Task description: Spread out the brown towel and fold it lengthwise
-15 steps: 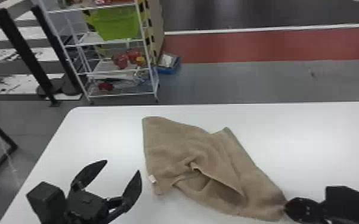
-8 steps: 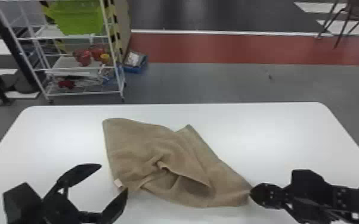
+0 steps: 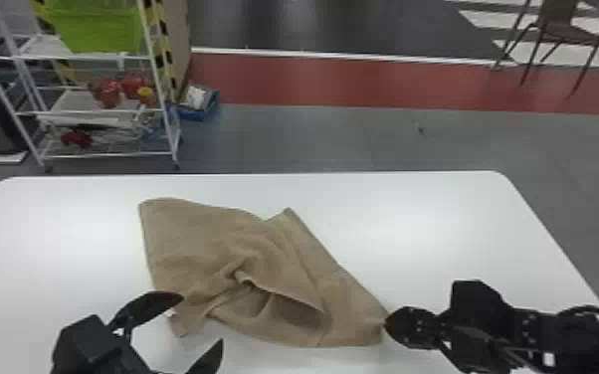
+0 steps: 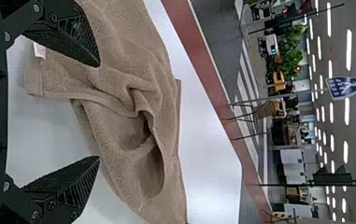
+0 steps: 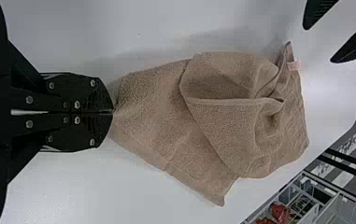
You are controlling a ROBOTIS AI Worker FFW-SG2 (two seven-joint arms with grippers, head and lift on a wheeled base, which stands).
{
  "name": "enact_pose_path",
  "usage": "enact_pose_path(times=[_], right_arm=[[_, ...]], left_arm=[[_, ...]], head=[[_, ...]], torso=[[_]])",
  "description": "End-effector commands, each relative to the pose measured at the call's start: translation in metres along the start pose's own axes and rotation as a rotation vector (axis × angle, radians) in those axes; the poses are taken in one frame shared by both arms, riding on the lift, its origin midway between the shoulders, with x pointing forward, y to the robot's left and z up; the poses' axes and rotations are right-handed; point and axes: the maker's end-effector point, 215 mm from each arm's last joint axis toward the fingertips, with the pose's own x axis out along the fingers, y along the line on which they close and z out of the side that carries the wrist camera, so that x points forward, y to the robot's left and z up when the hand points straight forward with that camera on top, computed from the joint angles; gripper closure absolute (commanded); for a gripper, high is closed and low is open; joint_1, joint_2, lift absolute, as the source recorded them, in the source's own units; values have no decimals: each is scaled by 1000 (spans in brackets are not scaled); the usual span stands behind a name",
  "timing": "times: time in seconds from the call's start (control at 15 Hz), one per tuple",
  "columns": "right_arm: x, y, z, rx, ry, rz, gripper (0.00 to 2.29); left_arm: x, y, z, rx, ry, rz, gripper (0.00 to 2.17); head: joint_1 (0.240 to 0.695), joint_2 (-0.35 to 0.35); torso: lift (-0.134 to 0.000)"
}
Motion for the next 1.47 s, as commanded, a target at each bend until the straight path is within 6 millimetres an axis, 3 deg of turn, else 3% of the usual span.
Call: enact_pose_path(times=[0.0, 0.2, 0.4, 0.67, 0.8, 1.0, 1.07, 1.2, 1.27, 1.4], right_arm=[[-2, 0, 0, 9, 2, -4, 1393], [-2, 4, -4, 14, 6, 3, 1393], [-3, 0, -3, 12, 6, -5, 1393], [-4, -3, -3, 12, 4, -9, 1393], [-5, -4, -3, 18, -4, -12, 1393], [-6, -5, -2, 16, -5, -14, 1393], [-6, -6, -3, 19, -4, -15, 1393], [-8, -10, -4, 23, -3, -28, 1393], [-9, -11, -5, 26, -2, -31, 1393], [-13, -17, -5, 27, -4, -48, 1393]], left_arm=[[19, -7, -12, 10, 31, -12, 205], [30, 6, -23, 10, 48, -4, 215], [32, 6, -29, 1, 61, -8, 215], [30, 15, -34, -5, 70, 3, 387], [22, 27, -45, -27, 90, 25, 667], [17, 34, -51, -48, 101, 32, 1592], [16, 34, -54, -60, 113, 31, 1787], [14, 40, -56, -64, 122, 40, 1801], [14, 41, -57, -68, 127, 42, 2027], [12, 47, -56, -73, 129, 63, 2128]], head=[[695, -107], [695, -128], [695, -122], [695, -120], [695, -108], [695, -84], [695, -77], [695, -65], [695, -62], [695, -58]], torso=[[-122], [-122], [-122], [-122], [-122], [-122], [-122], [-122], [-122], [-122]])
